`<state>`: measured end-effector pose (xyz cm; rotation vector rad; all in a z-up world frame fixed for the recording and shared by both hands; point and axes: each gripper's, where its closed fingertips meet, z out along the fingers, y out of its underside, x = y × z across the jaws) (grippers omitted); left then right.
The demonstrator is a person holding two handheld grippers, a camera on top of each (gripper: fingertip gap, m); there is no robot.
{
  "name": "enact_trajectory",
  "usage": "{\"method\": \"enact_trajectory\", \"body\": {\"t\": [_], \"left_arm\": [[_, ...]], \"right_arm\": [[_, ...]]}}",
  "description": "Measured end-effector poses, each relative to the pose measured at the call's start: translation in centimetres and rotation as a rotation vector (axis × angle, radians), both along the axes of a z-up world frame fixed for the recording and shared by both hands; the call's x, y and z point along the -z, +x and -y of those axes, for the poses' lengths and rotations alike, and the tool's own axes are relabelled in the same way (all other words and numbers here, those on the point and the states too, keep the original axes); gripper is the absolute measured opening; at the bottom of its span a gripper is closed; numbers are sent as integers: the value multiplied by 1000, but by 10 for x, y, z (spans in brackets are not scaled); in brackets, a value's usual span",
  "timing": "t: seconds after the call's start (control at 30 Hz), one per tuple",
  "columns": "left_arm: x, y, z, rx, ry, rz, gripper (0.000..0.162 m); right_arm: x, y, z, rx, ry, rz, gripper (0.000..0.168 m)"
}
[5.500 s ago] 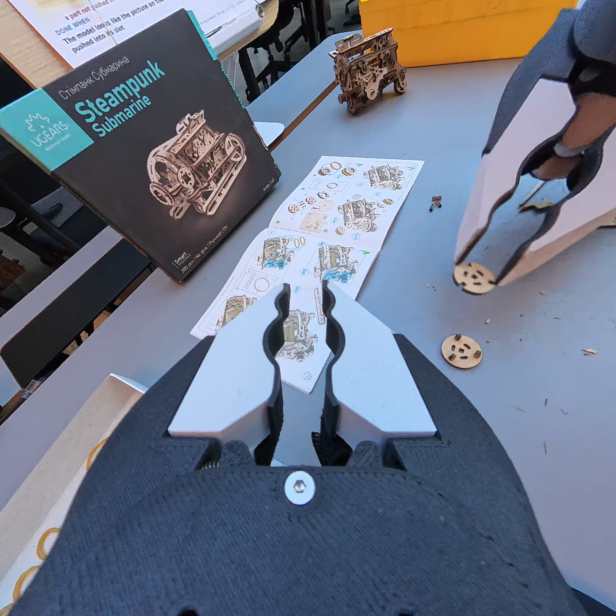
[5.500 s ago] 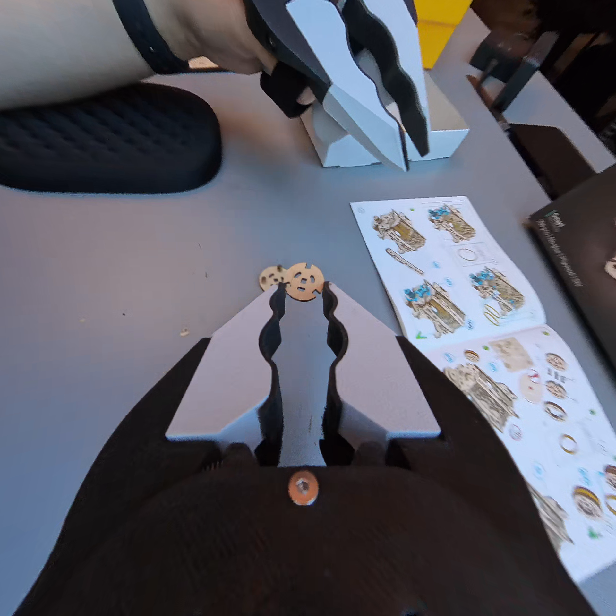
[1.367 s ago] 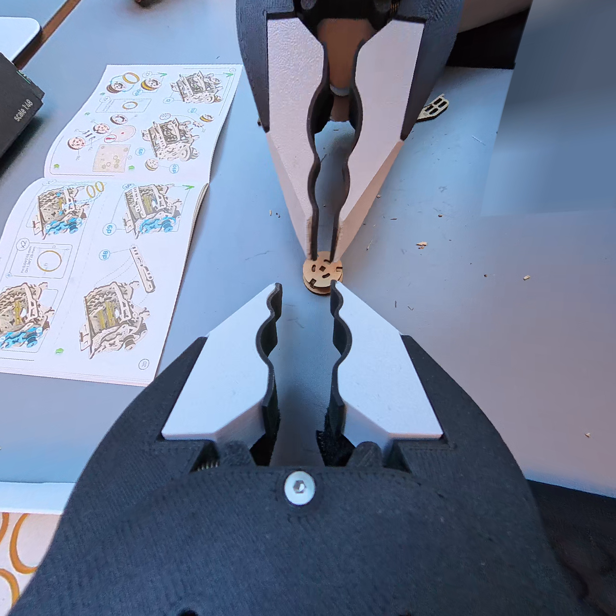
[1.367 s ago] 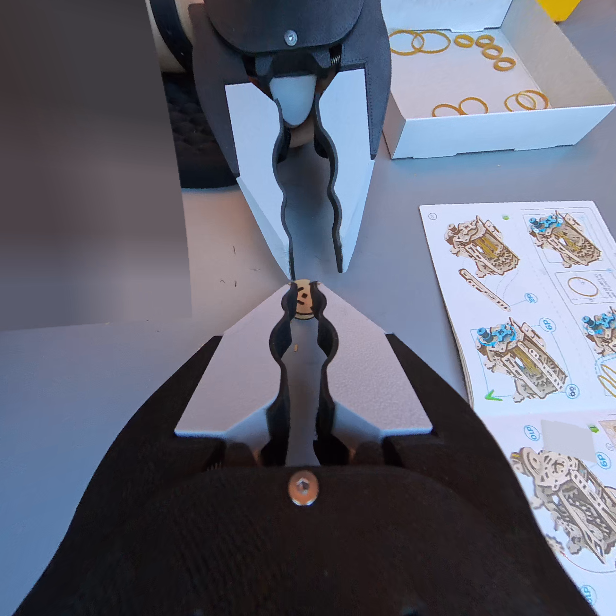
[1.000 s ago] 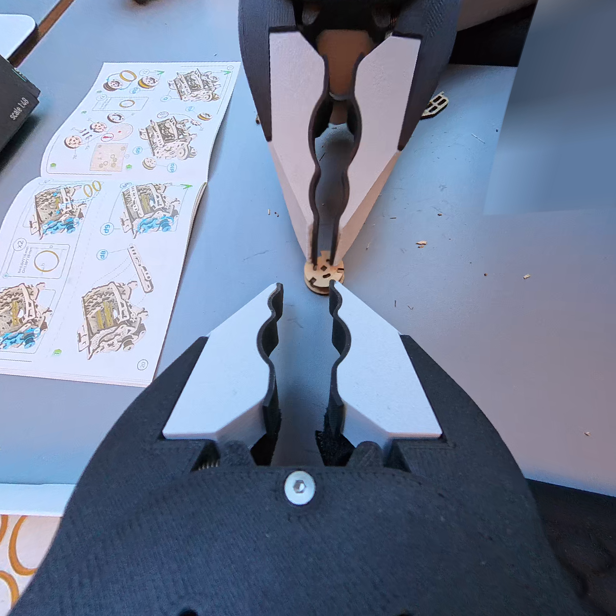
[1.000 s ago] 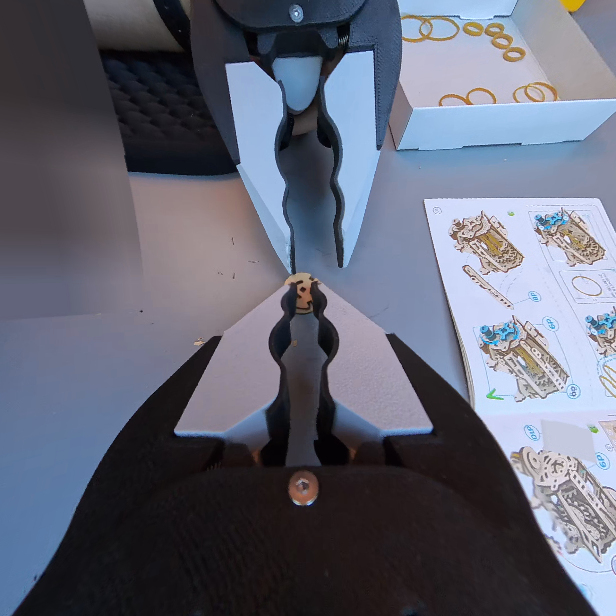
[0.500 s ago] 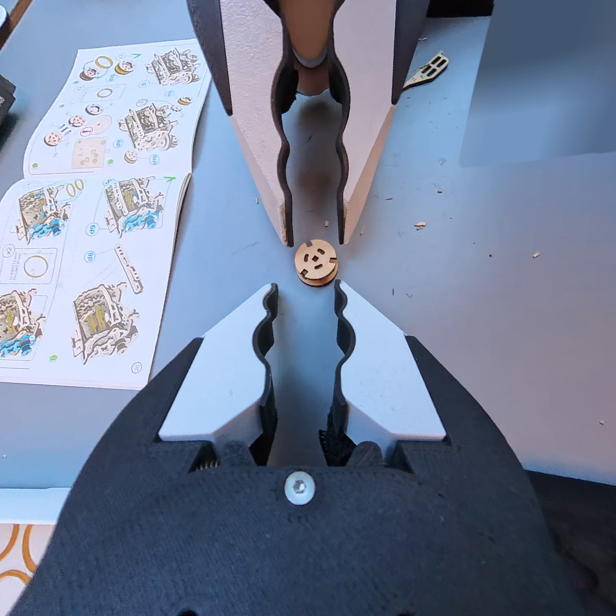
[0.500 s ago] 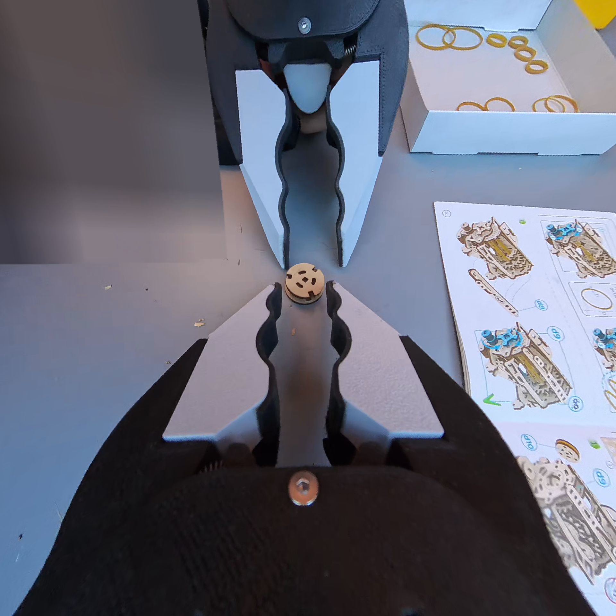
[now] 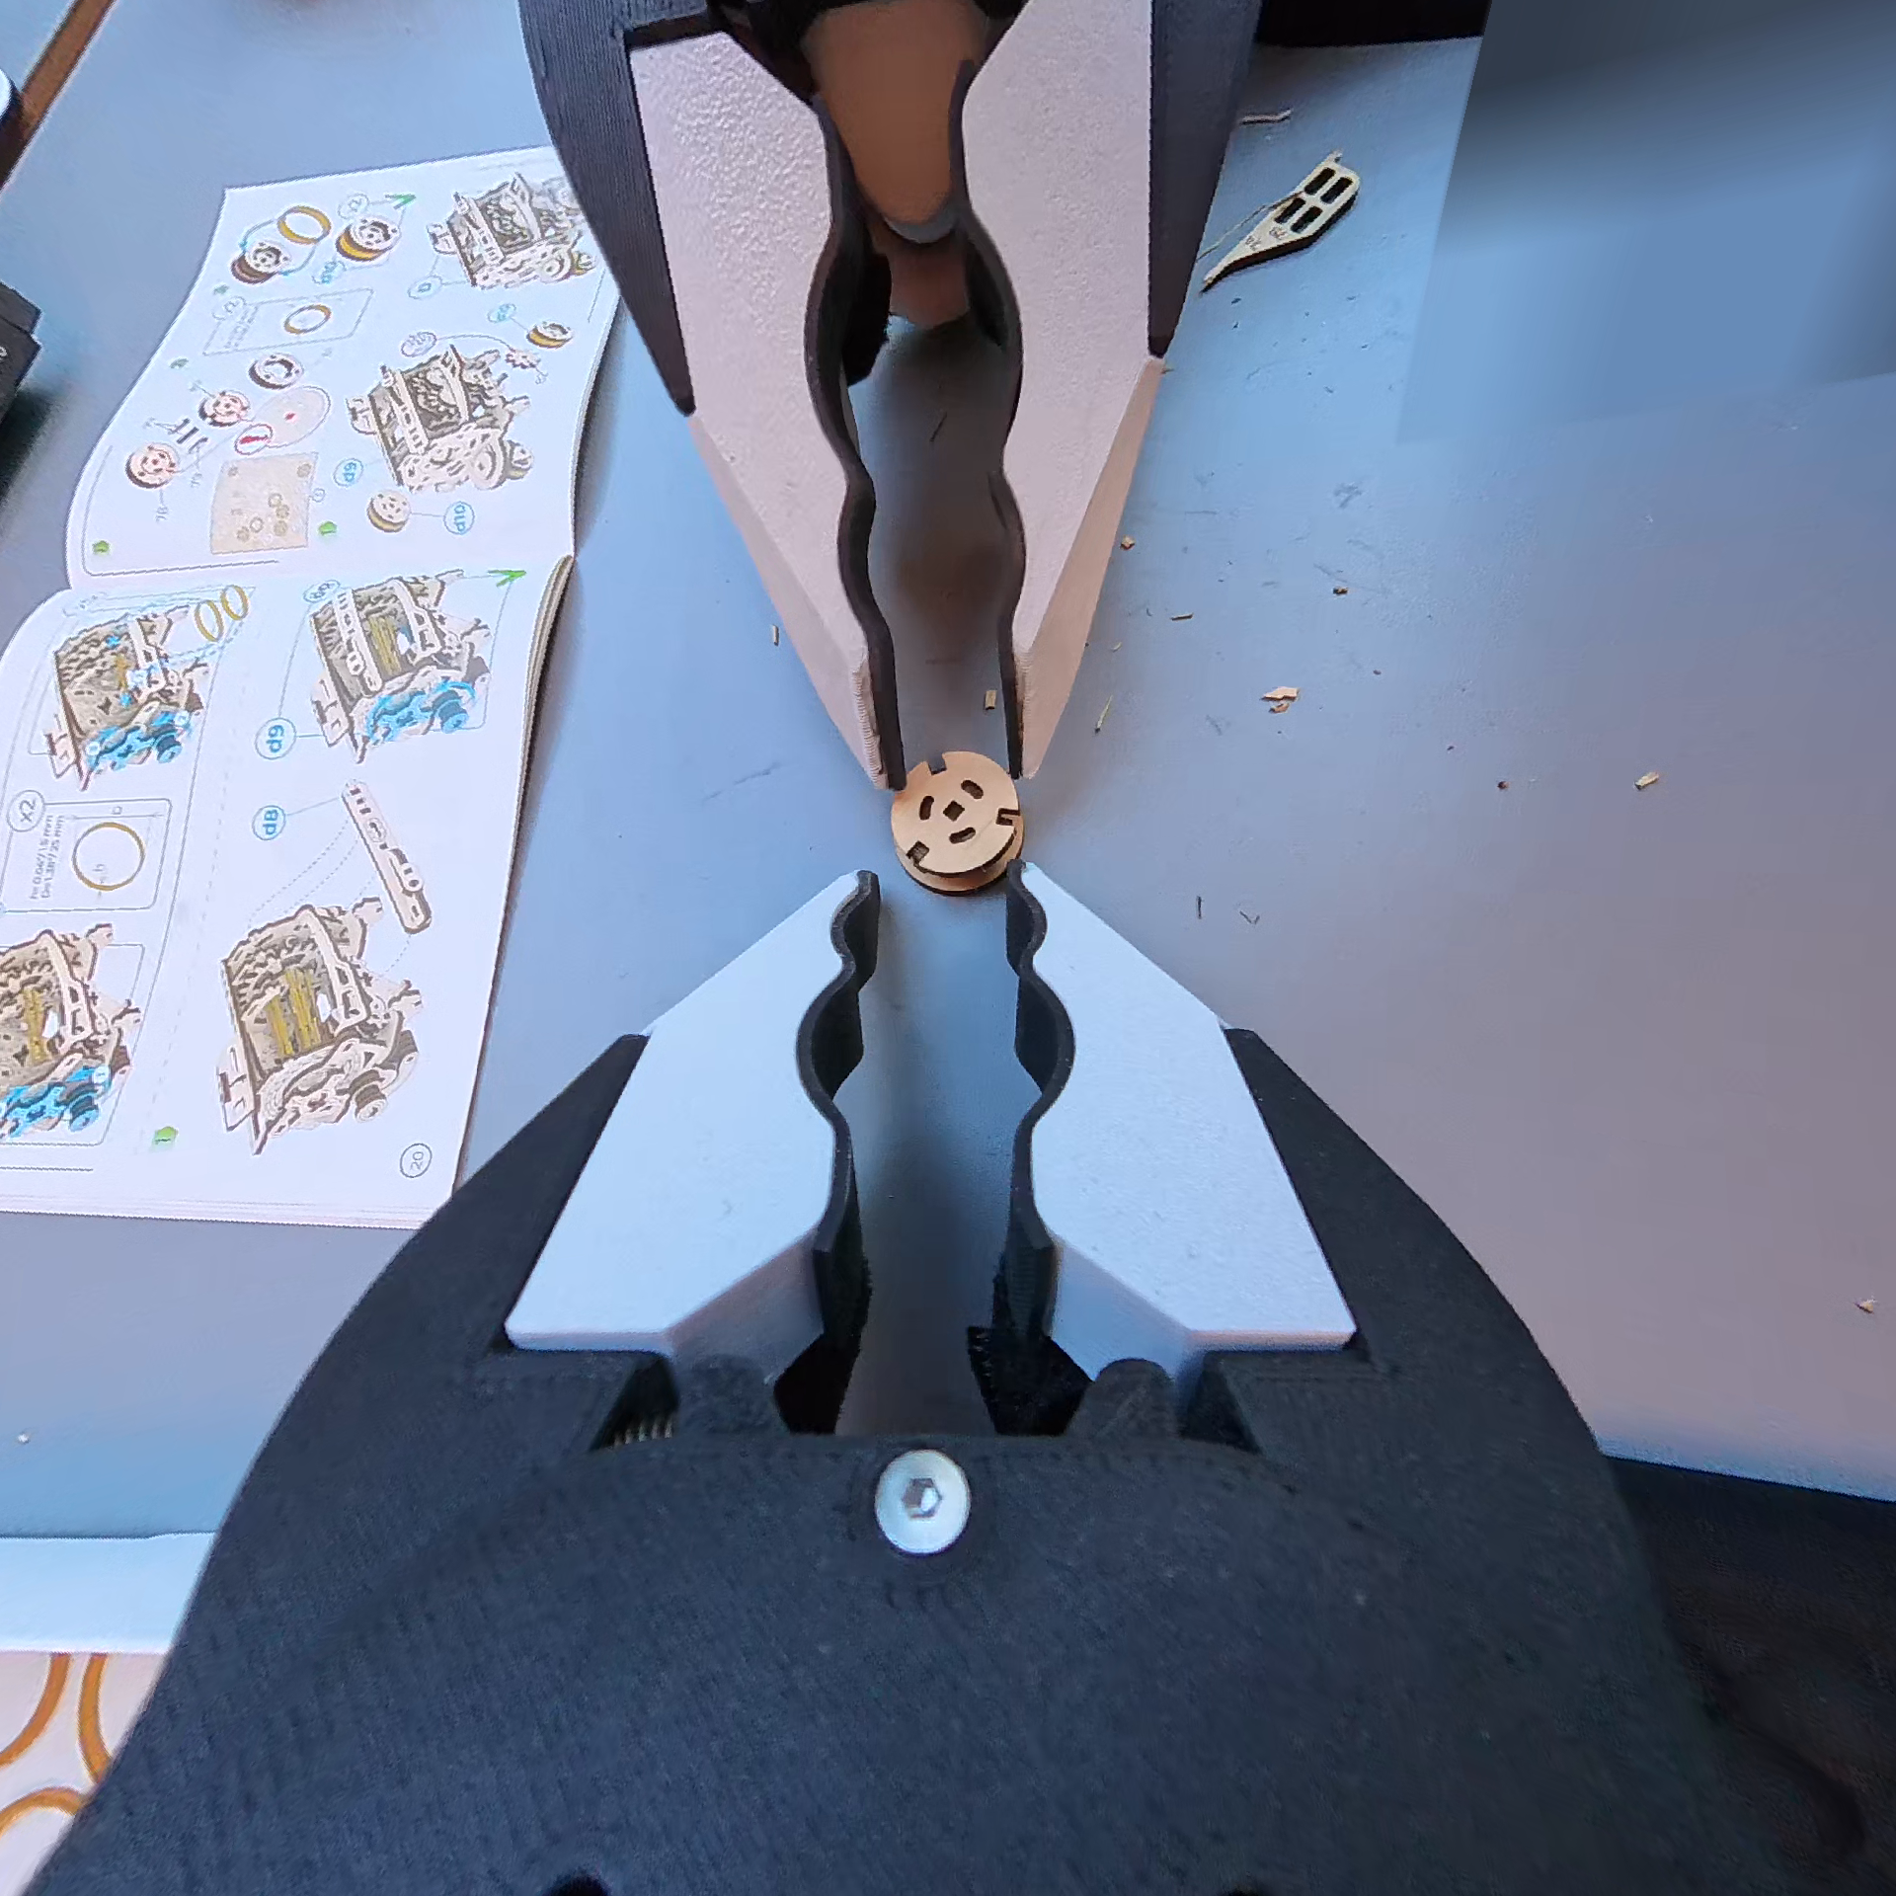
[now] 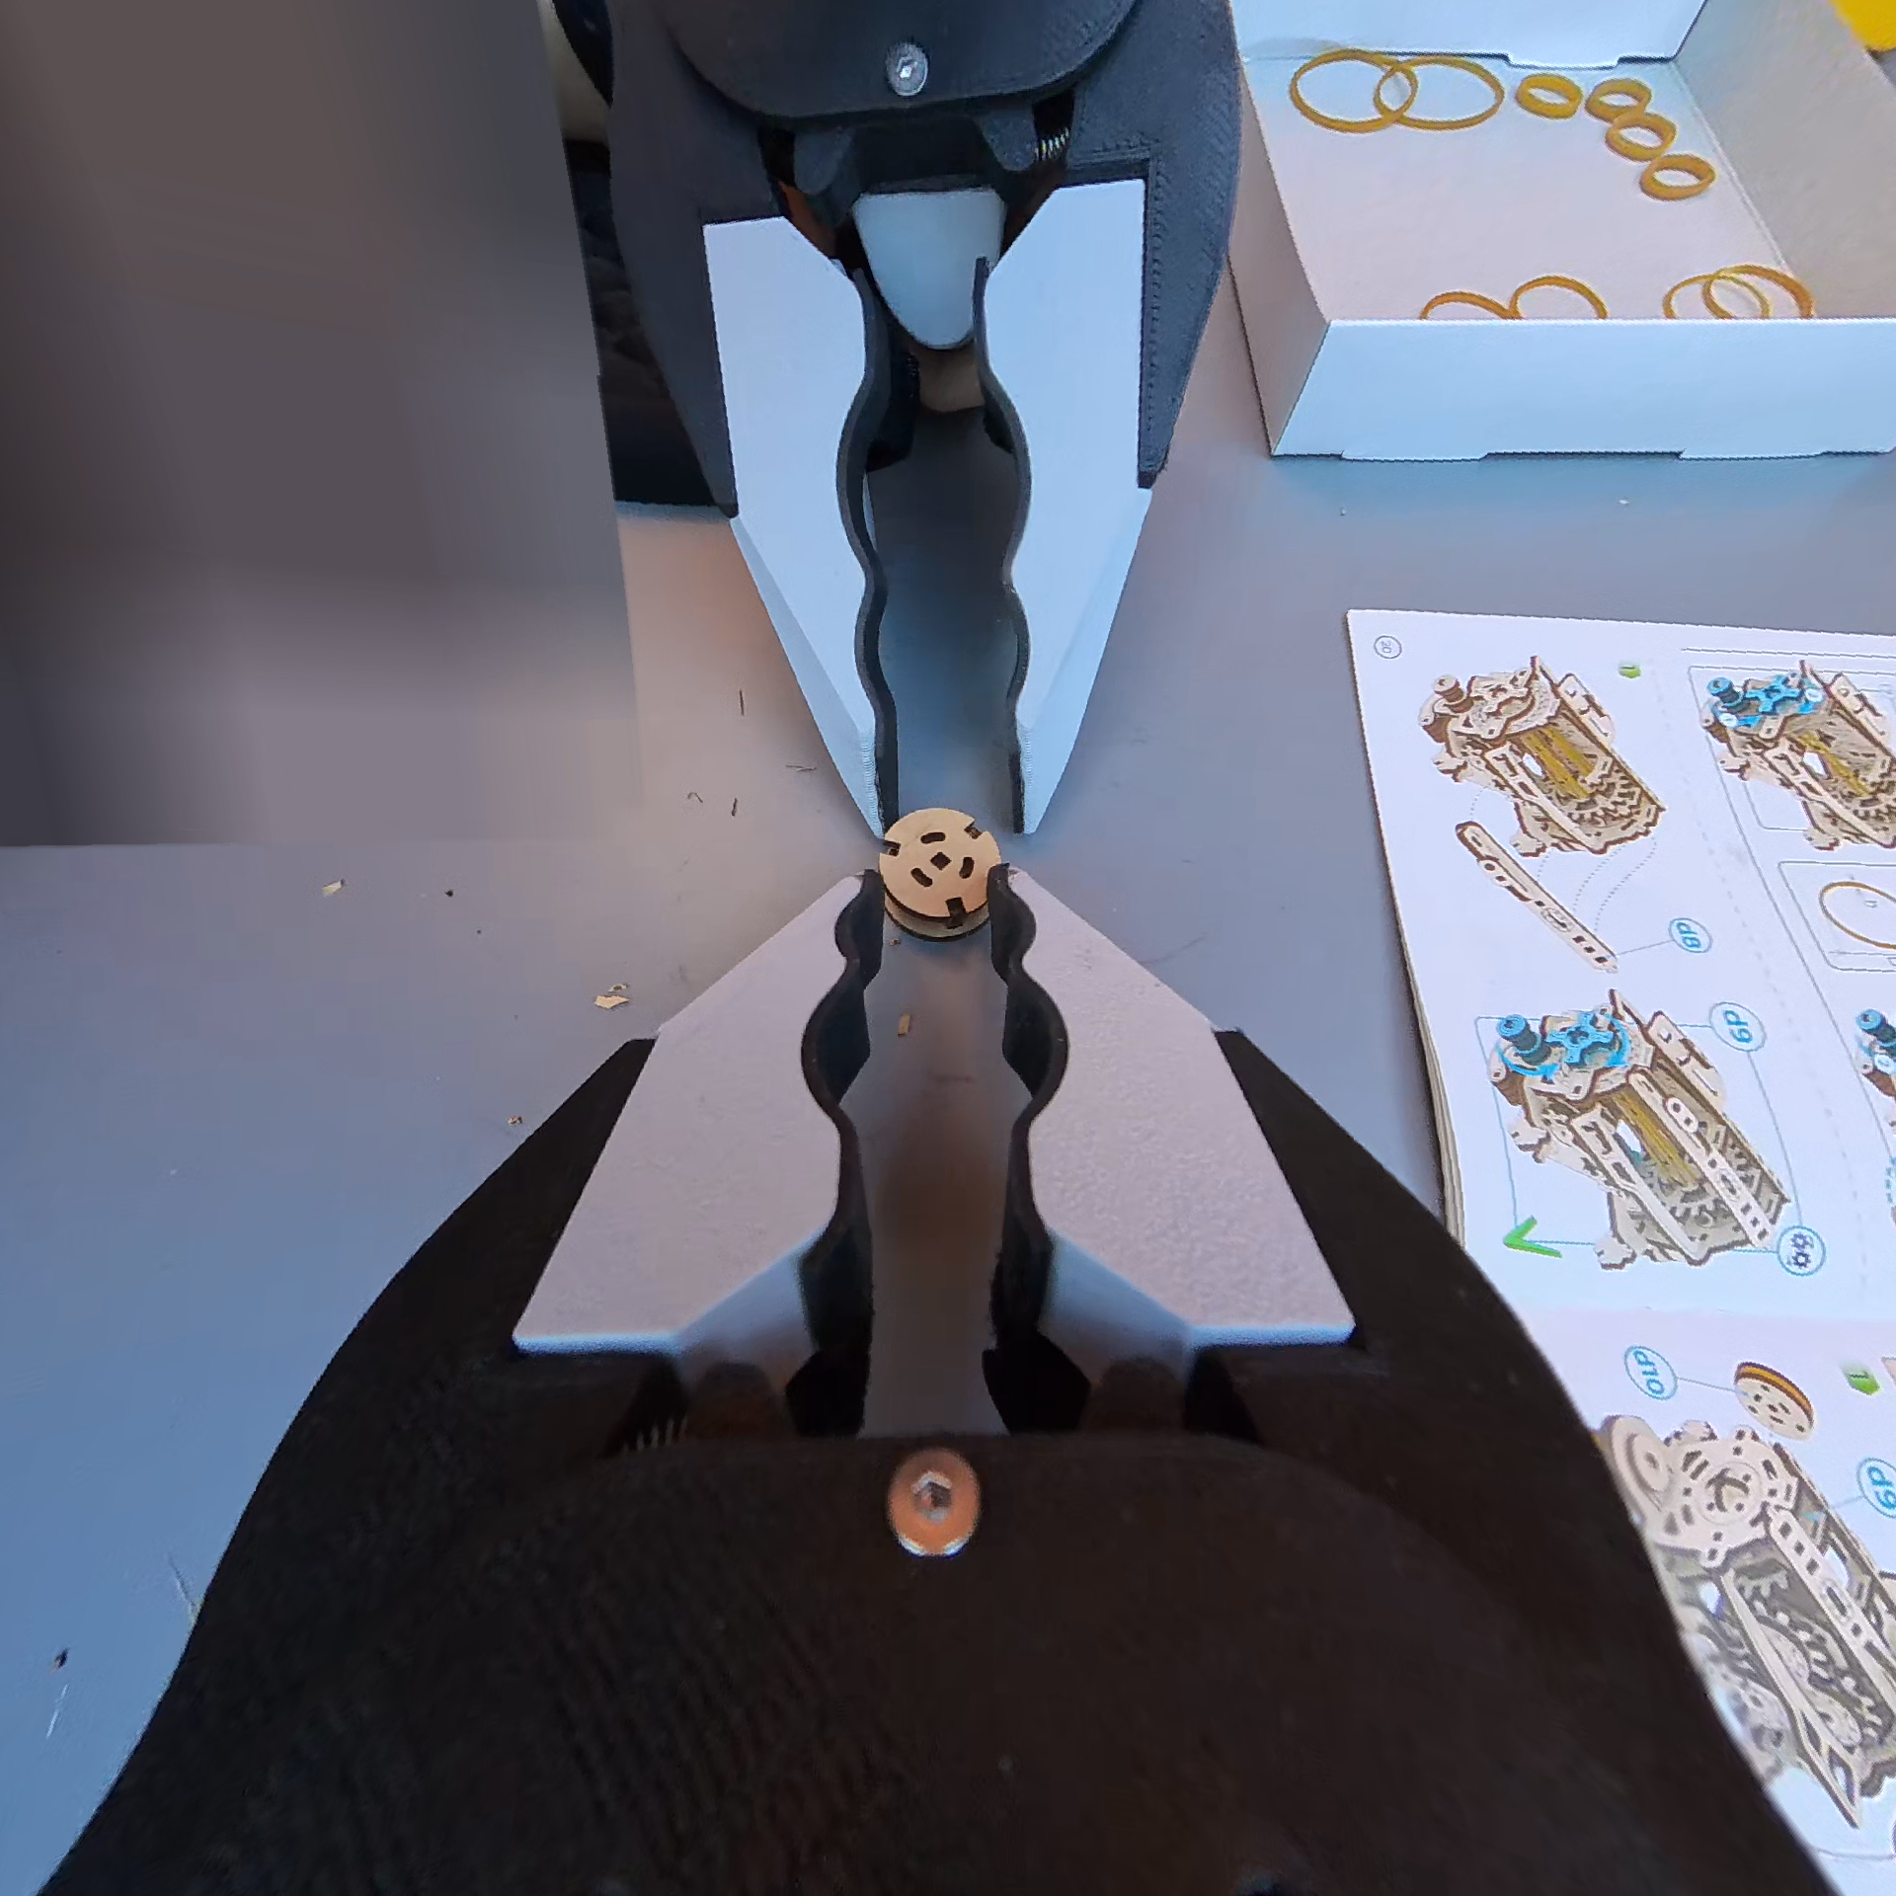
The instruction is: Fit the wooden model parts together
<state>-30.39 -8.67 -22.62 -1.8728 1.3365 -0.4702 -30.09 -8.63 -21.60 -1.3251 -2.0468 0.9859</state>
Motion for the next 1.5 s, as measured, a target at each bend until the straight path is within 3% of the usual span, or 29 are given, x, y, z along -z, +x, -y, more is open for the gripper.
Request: {"method": "enact_trajectory", "body": {"t": [0.2, 0.53, 1.5], "left_arm": [[0, 0, 0, 0, 2, -1, 23], [0, 0, 0, -1, 0, 0, 23], [0, -1, -3, -31, 5, 1, 29]], "right_arm": [[-10, -3, 0, 7, -14, -49, 19], [1, -3, 2, -9, 27, -2, 7], [-11, -5, 1, 51, -5, -65, 14]]}}
